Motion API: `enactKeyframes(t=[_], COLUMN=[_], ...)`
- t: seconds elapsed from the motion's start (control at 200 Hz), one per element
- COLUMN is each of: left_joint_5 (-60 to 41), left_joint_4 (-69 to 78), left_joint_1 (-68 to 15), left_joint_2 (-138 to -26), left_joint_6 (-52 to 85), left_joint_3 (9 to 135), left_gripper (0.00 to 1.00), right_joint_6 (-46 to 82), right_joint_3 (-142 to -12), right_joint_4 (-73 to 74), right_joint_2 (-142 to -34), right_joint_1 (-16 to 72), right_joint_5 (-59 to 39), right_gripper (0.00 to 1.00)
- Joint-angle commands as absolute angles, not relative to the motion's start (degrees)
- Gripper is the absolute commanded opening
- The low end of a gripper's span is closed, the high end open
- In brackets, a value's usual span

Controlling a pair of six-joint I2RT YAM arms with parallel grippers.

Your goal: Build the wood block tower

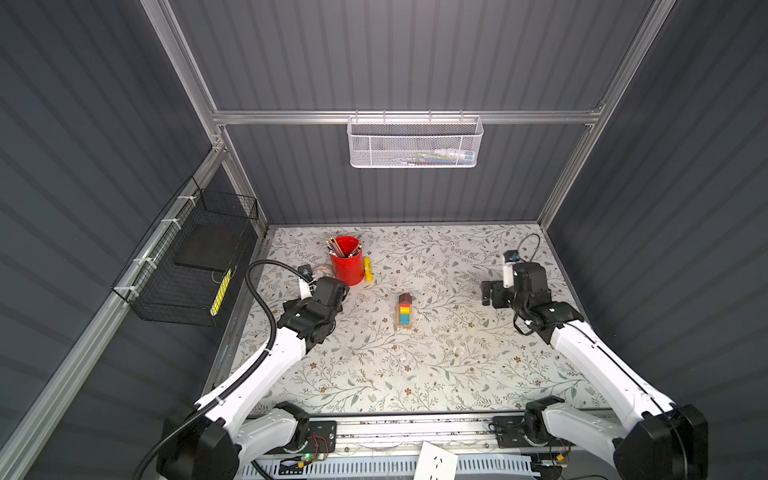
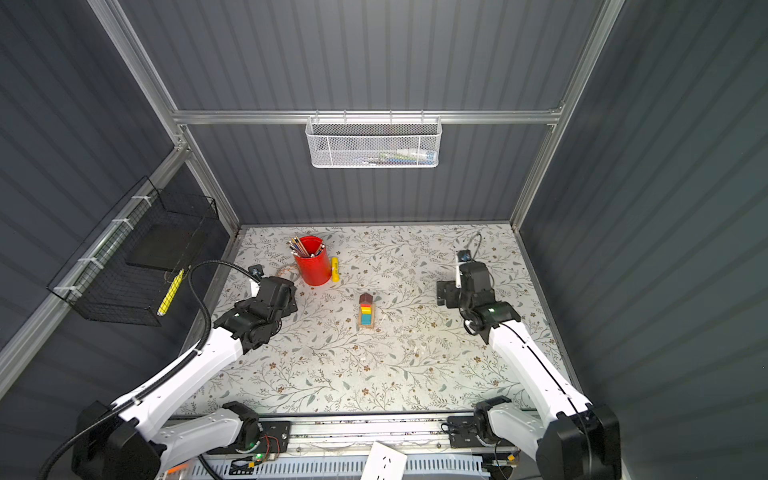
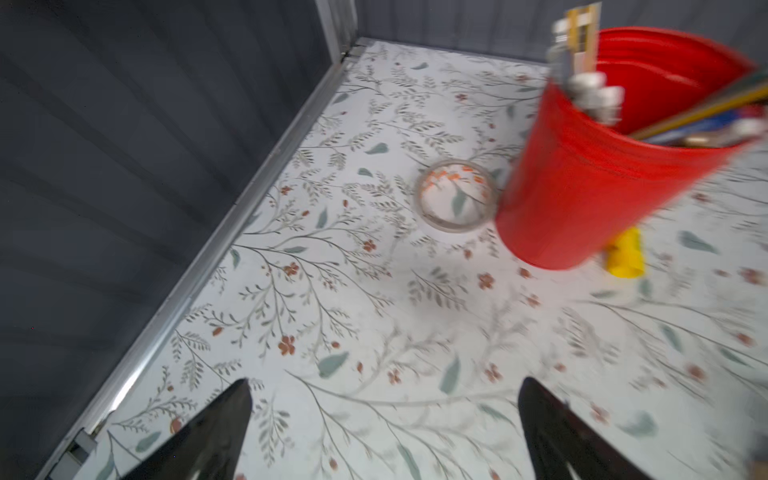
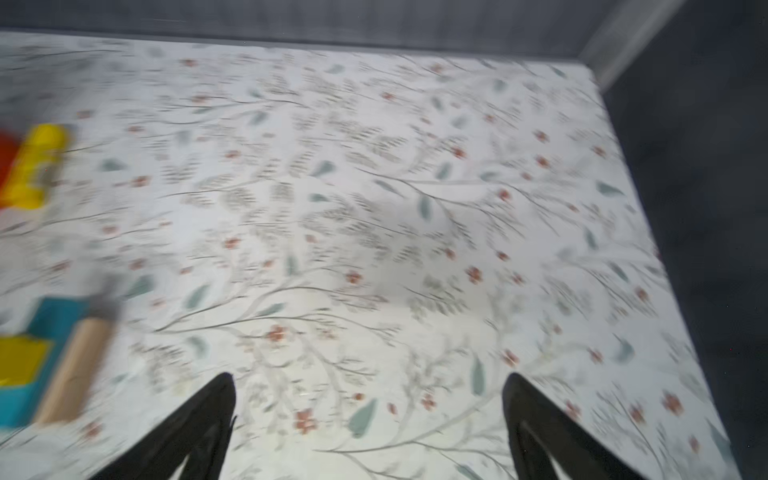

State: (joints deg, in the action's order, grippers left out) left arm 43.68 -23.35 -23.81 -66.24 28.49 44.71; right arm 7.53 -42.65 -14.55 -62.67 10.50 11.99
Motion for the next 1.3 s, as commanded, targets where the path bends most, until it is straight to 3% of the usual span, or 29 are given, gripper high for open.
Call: enactKeyframes(t=[0.0,0.19,0.28,0.47,0.5,0.56,0.62,0.695,1.296], left_joint_5=[44.6,39.1,34.3,23.9,23.2,23.8,25.3,21.0,20.5], left_joint_4=[1.0,35.4,53.4,69.9,71.7,65.1,55.5,51.8,53.6], left_joint_1=[-16.4,-12.7,-12.4,-10.4,-10.4,-10.4,-9.1,-5.2,-5.4], left_joint_2=[-70.2,-82.3,-88.1,-97.8,-99.4,-98.6,-98.7,-97.7,-98.5], left_joint_6=[16.6,3.1,-1.5,-4.2,-4.9,-3.9,-1.4,2.3,1.2], left_joint_3=[37.3,26.7,21.8,18.4,18.5,20.5,25.8,26.4,26.4], left_gripper=[1.0,1.0,1.0,1.0,1.0,1.0,1.0,1.0,1.0], right_joint_6=[14.6,9.0,5.6,2.3,2.3,4.1,4.0,4.2,4.1], right_joint_3=[-35.1,-23.8,-23.1,-15.4,-15.6,-19.8,-18.1,-18.9,-18.2], right_joint_4=[1.6,30.1,37.8,64.5,62.4,51.1,57.9,54.3,56.8], right_joint_2=[-63.6,-73.1,-74.6,-84.7,-84.2,-82.3,-84.2,-83.0,-83.5], right_joint_1=[4.1,-1.3,-1.7,-3.0,-3.0,-3.2,-3.4,-3.4,-3.2], right_joint_5=[21.1,18.5,11.5,0.1,0.1,3.5,4.1,4.2,4.2], right_gripper=[0.99,0.99,0.99,0.99,0.99,0.99,0.99,0.99,0.99])
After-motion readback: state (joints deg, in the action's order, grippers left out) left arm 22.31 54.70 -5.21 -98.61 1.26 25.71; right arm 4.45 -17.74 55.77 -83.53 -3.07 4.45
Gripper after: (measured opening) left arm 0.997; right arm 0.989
